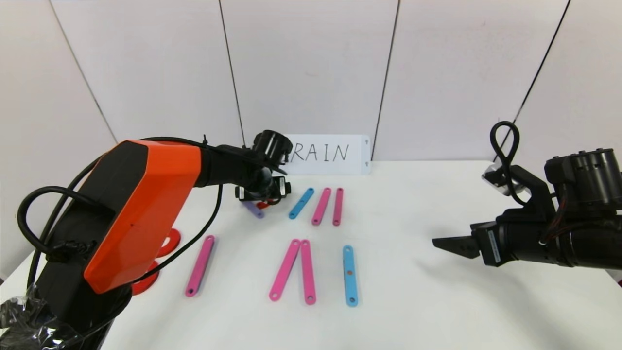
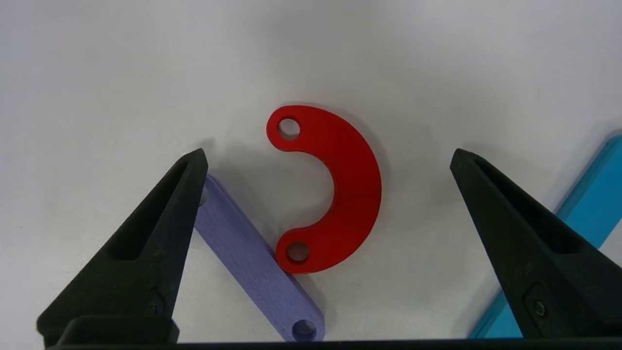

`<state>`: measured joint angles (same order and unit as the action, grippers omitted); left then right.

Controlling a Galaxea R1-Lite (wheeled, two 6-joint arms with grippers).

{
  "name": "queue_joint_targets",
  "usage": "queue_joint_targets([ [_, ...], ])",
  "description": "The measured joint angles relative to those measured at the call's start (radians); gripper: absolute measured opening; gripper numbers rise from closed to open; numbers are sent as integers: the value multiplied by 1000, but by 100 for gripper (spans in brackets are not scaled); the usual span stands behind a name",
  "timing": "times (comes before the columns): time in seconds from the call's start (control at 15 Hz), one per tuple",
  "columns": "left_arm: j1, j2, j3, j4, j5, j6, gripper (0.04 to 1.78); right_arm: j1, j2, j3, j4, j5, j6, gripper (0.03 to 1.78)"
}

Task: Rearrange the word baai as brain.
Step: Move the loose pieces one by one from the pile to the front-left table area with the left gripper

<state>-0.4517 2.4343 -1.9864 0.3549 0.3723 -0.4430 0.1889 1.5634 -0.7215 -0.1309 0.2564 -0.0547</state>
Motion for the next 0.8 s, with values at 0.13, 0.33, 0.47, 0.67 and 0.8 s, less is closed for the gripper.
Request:
queue_joint_targets([
  [0.13,-10,1,1,-5,1,0,175,1,0,2,0,0,0,173],
  [0.33,-15,1,1,-23,3,1,175,3,0,4,0,0,0,173],
  [0.47,-19,1,1,-23,1,0,175,3,0,5,0,-1,0,173],
  [0.67,-23,1,1,-21,0,-2,175,3,-1,5,0,0,0,173],
  [0.8,-24,2,1,-14,0,-2,175,3,-1,5,0,0,0,173],
])
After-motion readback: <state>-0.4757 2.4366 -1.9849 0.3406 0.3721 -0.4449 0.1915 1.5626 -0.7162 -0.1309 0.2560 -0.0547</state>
